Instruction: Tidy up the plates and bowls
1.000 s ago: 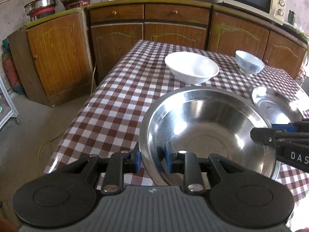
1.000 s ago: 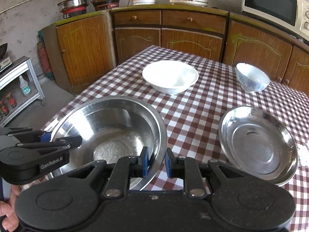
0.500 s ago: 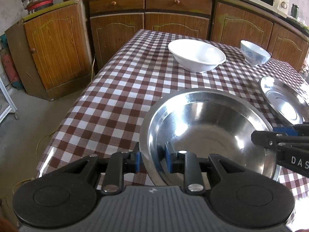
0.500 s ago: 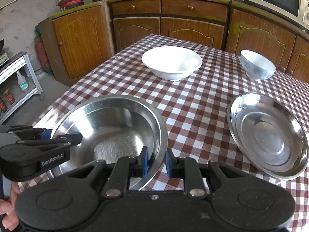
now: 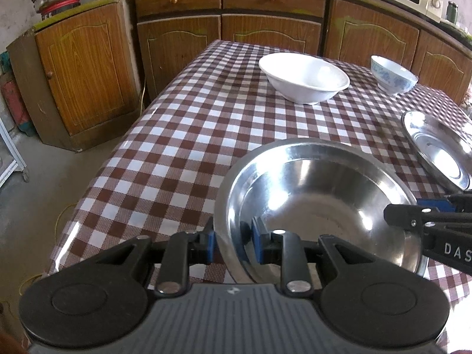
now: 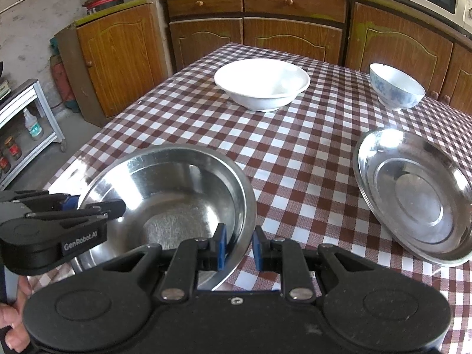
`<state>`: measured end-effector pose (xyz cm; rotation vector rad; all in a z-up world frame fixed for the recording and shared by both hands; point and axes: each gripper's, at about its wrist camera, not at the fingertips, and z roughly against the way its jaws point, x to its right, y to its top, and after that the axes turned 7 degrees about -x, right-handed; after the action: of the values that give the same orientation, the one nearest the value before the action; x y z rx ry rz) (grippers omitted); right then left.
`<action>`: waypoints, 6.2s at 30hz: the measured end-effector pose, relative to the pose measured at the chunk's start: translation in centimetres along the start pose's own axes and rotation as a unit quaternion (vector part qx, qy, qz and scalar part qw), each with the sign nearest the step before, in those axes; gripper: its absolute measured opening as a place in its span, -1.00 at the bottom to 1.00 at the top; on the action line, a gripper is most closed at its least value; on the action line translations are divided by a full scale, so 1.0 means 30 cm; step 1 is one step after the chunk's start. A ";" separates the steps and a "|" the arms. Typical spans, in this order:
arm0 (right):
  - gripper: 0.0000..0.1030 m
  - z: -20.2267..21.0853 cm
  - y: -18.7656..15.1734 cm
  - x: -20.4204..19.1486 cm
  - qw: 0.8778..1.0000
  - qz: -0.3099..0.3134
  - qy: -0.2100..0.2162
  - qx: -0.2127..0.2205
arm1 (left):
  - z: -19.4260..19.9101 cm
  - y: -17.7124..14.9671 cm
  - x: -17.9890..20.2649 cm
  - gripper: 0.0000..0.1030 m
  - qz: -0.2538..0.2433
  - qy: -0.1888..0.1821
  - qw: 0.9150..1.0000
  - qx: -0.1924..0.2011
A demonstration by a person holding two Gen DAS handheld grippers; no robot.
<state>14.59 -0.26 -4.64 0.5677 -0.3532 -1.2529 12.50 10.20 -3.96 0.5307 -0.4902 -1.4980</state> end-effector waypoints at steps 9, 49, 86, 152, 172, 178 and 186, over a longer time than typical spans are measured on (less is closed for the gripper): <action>-0.51 -0.012 0.001 0.005 1.000 -0.001 0.006 -0.002 | -0.009 0.004 0.006 -0.48 -0.008 0.009 1.000 0.004; 0.36 0.242 0.047 -0.014 0.998 0.005 -0.010 0.068 | 0.213 0.037 -0.004 0.61 0.010 0.027 0.997 0.073; 0.38 0.501 0.146 0.041 0.992 -0.008 -0.007 0.128 | 0.405 0.167 0.065 0.74 -0.009 0.007 0.995 0.103; 0.39 0.165 0.365 0.078 0.996 -0.018 -0.020 0.082 | 0.141 0.359 0.045 0.75 -0.016 -0.007 0.997 0.072; 0.39 0.066 0.391 0.124 0.997 -0.030 -0.028 0.067 | 0.054 0.396 0.046 0.75 -0.016 -0.007 0.998 0.059; 0.39 0.043 0.397 0.136 0.997 -0.033 -0.031 0.064 | 0.041 0.406 0.047 0.75 -0.015 -0.008 0.998 0.058; 0.39 0.028 0.404 0.140 0.997 -0.034 -0.032 0.062 | 0.024 0.415 0.047 0.75 -0.013 -0.008 0.998 0.056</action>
<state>24.87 -1.98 2.86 0.6510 -0.4721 -1.3222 21.98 8.80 4.14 0.6150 -0.5839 -1.5066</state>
